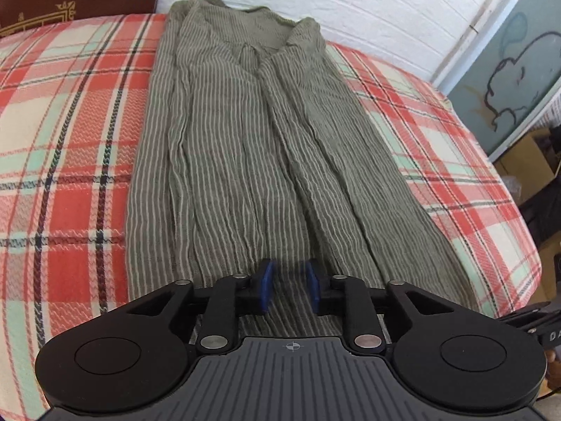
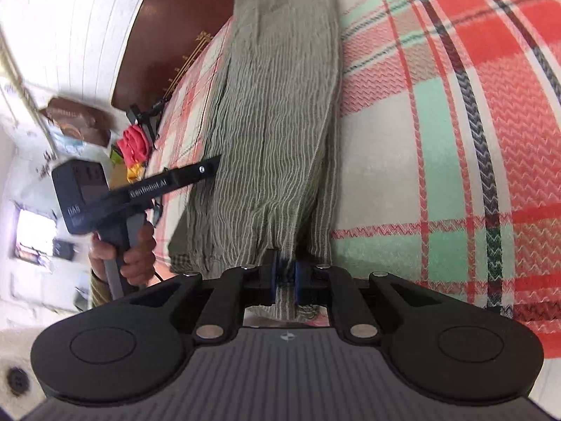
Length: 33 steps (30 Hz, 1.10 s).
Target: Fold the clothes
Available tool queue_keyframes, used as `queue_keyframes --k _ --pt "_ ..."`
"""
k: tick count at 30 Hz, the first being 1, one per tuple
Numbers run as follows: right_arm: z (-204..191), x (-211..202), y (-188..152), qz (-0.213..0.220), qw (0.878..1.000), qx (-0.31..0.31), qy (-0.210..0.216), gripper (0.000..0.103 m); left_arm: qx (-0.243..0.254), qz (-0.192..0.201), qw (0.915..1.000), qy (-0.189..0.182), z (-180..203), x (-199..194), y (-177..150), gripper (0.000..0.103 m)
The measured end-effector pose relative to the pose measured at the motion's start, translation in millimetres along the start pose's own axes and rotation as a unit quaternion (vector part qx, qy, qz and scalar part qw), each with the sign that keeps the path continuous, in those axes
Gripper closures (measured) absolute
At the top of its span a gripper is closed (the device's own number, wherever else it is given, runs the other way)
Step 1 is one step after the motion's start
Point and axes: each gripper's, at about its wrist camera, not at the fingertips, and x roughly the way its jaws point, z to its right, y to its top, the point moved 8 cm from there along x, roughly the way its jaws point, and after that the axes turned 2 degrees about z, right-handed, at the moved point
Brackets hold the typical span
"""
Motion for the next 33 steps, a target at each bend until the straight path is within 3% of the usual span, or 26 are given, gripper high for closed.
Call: queue_keyframes --k 4,8,12,13,15,22,29,31,33 --pt "-0.6 1.6 -3.9 0.002 1.0 -0.01 -0.003 0.093 0.001 0.002 1.0 -0.001 -0.4 0.4 -1.7 0.06" --pt "-5.4 -3.4 -4.8 0.003 1.0 -0.015 -0.007 0.091 -0.005 0.007 0.9999 -0.013 2.0 1.9 -1.2 0.05" --pt "-20.3 -21.5 -1.4 0.026 0.998 -0.044 -0.023 0.056 -0.004 0.021 0.9991 -0.036 7.6 1.4 -4.8 0.032" --pt "-23.5 -27.7 0.5 0.036 0.997 -0.057 -0.034 0.051 0.004 0.023 0.9989 -0.04 11.0 1.5 -5.6 0.029" --pt "-26.3 -33.8 4.7 0.051 0.995 -0.071 -0.049 0.051 0.02 0.028 0.9982 -0.049 17.8 1.8 -7.2 0.016" --pt "-26.4 -37.4 20.1 0.084 0.99 -0.086 -0.08 0.051 0.022 0.018 0.9981 -0.055 22.1 -4.2 2.3 0.015" --pt "-44.0 -21.4 26.2 0.083 0.984 -0.145 -0.06 0.051 -0.047 0.1 0.986 -0.124 7.1 -45.8 29.9 0.014" --pt "-49.6 -12.1 27.6 0.079 0.981 -0.165 -0.059 0.042 -0.044 0.105 0.9862 -0.12 9.1 -41.2 34.8 0.014" --pt "-56.1 -2.1 27.5 0.074 0.977 -0.192 -0.064 0.042 -0.036 0.098 0.9882 -0.113 14.5 -28.3 38.6 0.014"
